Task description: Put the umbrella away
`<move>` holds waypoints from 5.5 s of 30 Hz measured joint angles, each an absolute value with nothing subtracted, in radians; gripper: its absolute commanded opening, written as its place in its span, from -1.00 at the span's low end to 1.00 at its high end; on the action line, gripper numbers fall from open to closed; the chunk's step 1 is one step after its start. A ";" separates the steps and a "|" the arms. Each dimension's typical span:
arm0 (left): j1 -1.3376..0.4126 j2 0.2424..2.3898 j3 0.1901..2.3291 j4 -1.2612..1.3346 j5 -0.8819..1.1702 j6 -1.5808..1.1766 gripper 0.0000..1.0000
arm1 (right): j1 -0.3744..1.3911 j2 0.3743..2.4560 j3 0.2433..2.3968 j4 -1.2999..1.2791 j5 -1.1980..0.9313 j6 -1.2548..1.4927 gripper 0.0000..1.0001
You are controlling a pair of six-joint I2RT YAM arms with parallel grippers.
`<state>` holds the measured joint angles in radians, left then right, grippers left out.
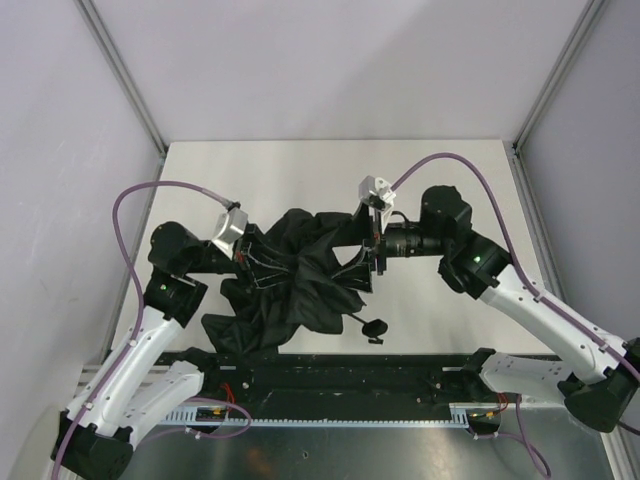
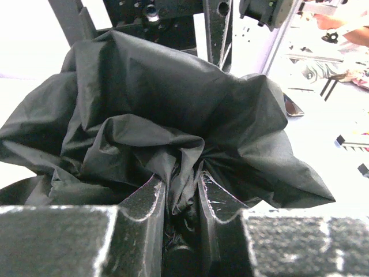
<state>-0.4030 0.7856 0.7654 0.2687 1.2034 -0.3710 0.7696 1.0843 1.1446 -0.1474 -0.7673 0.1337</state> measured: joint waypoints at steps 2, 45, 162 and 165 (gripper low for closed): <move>-0.407 0.786 0.765 0.269 1.219 -0.371 -1.00 | 0.784 1.102 1.148 -0.147 -0.780 0.128 0.98; -0.650 0.709 0.887 0.191 1.242 -0.269 -1.00 | 1.018 1.381 1.253 0.100 -1.197 0.273 0.71; -0.546 1.596 0.764 0.149 0.242 -0.556 -1.00 | 0.591 1.738 1.108 -0.173 -0.409 0.131 -0.98; -0.553 1.599 0.764 0.154 0.221 -0.555 -0.79 | 0.583 1.745 1.117 -0.183 -0.424 0.132 -1.00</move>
